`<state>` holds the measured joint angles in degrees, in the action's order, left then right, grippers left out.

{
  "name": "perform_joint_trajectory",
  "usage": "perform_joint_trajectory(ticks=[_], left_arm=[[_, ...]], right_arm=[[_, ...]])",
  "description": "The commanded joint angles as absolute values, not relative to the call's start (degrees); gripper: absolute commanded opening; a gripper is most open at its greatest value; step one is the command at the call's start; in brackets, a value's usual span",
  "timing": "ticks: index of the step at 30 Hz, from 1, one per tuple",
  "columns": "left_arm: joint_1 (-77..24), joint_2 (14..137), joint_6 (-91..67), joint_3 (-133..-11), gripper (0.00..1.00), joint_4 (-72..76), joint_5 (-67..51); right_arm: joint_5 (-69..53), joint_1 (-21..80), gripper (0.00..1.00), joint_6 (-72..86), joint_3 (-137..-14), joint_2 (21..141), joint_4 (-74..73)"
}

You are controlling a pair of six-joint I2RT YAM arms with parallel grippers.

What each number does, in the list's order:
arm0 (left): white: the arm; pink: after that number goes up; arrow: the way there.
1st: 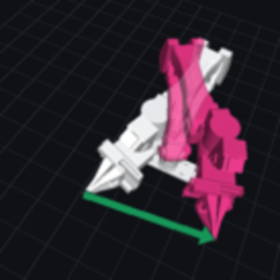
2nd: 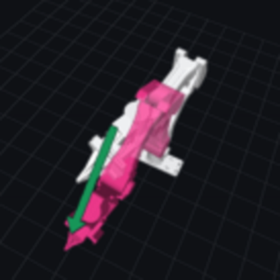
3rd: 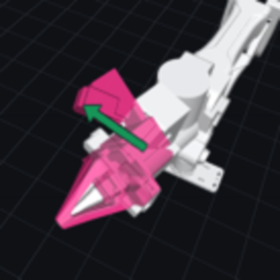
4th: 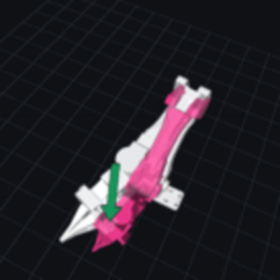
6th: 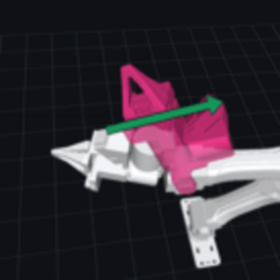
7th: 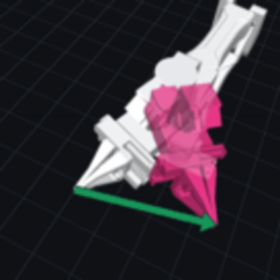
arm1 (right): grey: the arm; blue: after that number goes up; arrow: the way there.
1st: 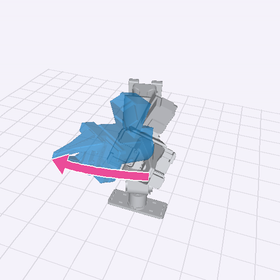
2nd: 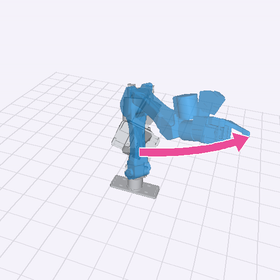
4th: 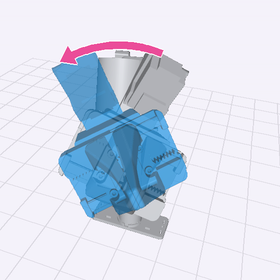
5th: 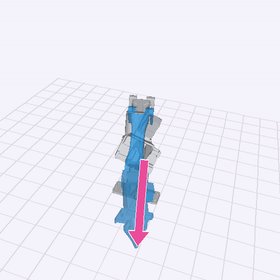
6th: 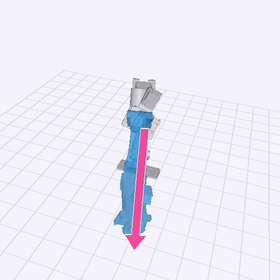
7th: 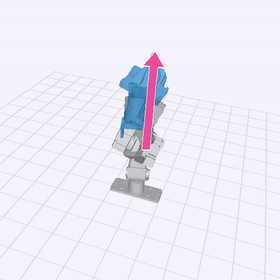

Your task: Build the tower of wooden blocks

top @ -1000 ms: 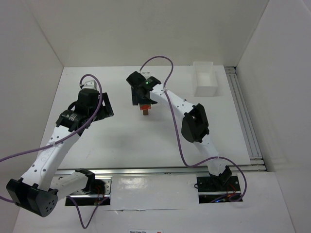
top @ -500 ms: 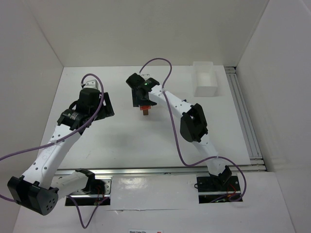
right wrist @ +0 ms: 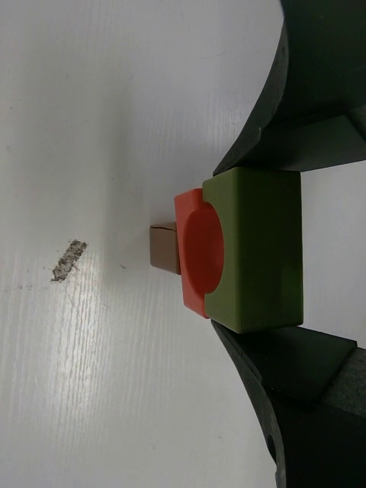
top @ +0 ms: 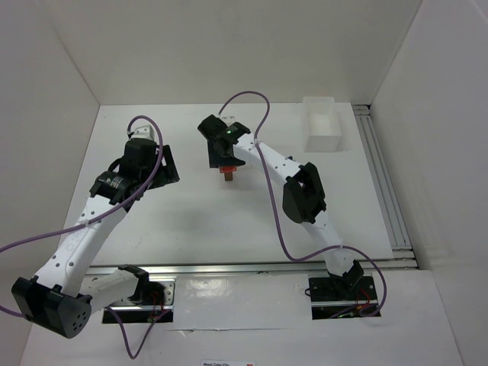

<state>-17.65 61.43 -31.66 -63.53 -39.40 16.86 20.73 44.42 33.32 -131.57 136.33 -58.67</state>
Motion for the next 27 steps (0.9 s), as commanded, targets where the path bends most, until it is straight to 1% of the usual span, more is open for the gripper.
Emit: perform_joint_trajectory(ticks=[1, 19, 23, 27], left_arm=[[-17.23, 61.35, -31.03, -63.9, 0.86, -37.97, 17.4], [-17.23, 61.87, -31.03, -63.9, 0.86, -37.44, 17.4], [-17.23, 61.87, -31.03, -63.9, 0.86, -37.44, 17.4], [-17.23, 61.87, -31.03, -63.37, 0.86, -37.44, 17.4]], right_arm=[[21.27, 45.0, 0.75, 32.87, -133.24, 136.32, -59.41], [21.27, 45.0, 0.75, 32.87, -133.77, 136.85, -59.41], [21.27, 45.0, 0.73, 32.87, -133.77, 136.85, -59.41], [21.27, 45.0, 0.73, 32.87, -133.77, 136.85, -59.41]])
